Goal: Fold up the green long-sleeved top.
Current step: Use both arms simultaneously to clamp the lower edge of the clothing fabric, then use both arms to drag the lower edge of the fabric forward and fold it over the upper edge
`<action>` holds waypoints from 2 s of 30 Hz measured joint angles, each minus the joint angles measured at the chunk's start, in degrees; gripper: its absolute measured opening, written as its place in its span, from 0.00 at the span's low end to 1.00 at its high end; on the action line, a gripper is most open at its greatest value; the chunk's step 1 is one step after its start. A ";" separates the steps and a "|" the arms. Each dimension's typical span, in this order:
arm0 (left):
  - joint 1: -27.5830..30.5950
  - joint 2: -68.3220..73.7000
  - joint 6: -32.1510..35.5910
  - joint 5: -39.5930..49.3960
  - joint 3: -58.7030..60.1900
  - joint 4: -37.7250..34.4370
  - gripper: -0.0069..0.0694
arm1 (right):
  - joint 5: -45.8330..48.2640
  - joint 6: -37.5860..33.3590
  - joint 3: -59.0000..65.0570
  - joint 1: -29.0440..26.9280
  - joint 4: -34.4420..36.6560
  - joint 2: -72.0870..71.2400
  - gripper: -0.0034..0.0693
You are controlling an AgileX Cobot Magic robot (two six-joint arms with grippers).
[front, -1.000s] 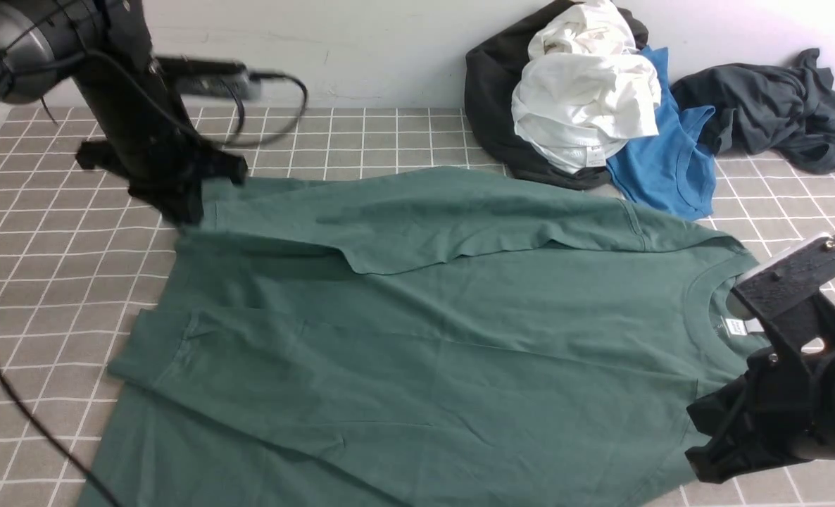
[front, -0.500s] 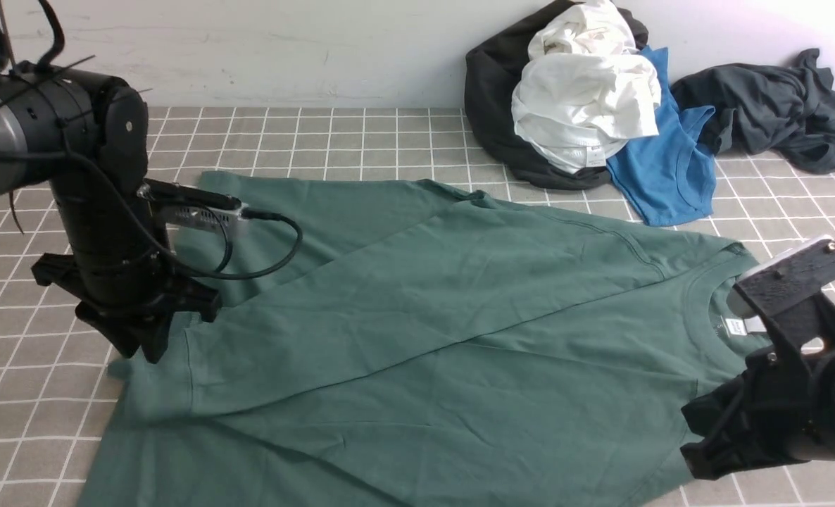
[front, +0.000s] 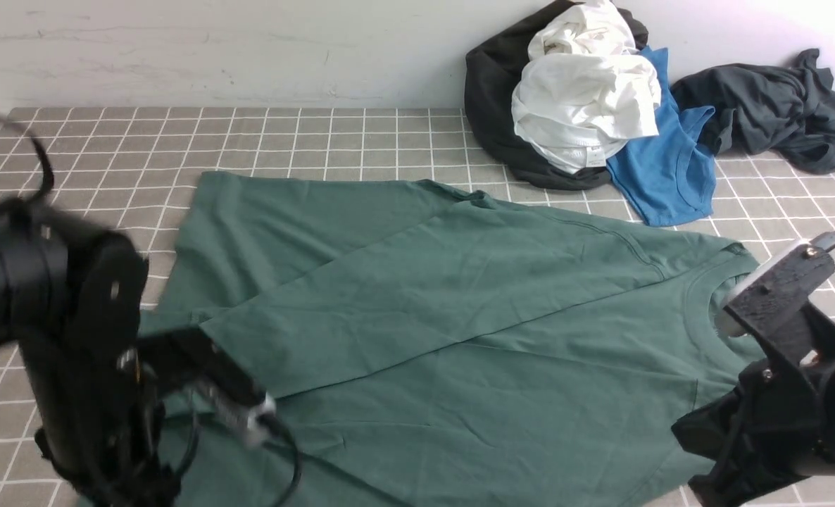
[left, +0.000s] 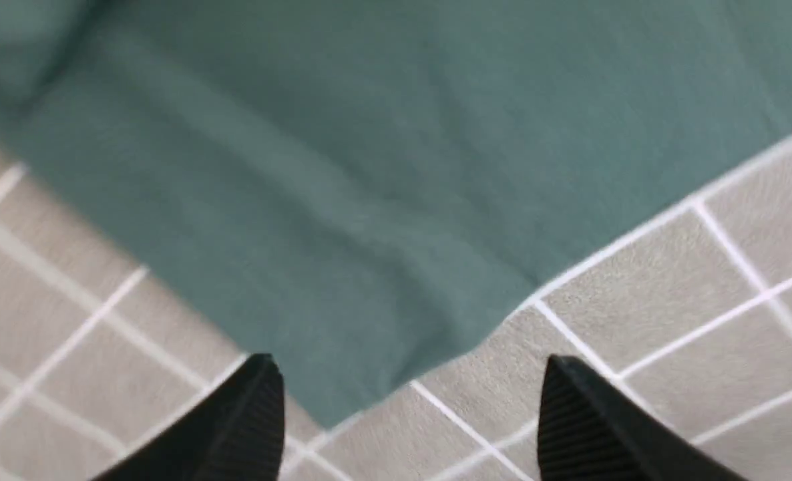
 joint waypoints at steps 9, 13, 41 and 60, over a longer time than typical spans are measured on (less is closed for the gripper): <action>-0.77 -0.27 12.66 -13.74 10.82 3.22 0.69 | 3.60 -13.40 0.00 0.00 10.87 0.00 0.03; -0.84 -1.02 13.67 -18.31 11.83 5.88 0.52 | 4.94 -16.80 0.00 0.00 13.79 -0.04 0.03; -2.61 -23.40 -1.13 -15.83 12.18 5.46 0.09 | -4.20 -28.23 -0.44 0.00 -29.89 19.49 0.62; 0.01 -19.46 -20.80 -10.05 -3.38 6.29 0.09 | -0.44 -0.98 -11.98 -0.27 -33.38 22.25 0.04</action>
